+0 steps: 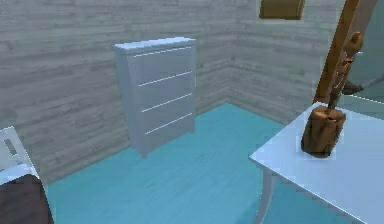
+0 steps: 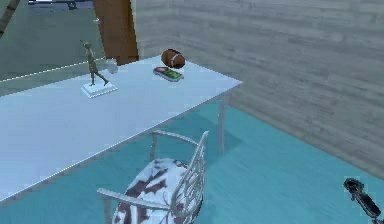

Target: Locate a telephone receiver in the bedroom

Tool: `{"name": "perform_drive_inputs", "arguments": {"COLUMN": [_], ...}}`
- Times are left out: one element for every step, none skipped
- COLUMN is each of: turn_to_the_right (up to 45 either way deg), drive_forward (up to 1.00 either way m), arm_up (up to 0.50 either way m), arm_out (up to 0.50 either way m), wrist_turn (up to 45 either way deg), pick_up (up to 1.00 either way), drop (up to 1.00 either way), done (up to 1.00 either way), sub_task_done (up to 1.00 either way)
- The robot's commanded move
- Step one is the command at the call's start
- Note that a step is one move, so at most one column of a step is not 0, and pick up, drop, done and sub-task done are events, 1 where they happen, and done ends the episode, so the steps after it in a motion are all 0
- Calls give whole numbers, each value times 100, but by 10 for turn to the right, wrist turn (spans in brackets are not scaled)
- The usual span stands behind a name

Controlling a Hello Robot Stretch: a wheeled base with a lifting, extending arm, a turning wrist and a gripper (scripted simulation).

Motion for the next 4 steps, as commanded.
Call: {"name": "perform_drive_inputs", "arguments": {"turn_to_the_right": [-30, 210, 30, 0], "drive_forward": [0, 0, 0, 30], "arm_up": [0, 0, 0, 0], "arm_out": [0, 0, 0, 0], "wrist_turn": [0, 0, 0, 0], "pick_up": [0, 0, 0, 0], "drop": [0, 0, 0, 0], "done": [0, 0, 0, 0], "sub_task_done": [0, 0, 0, 0]}}
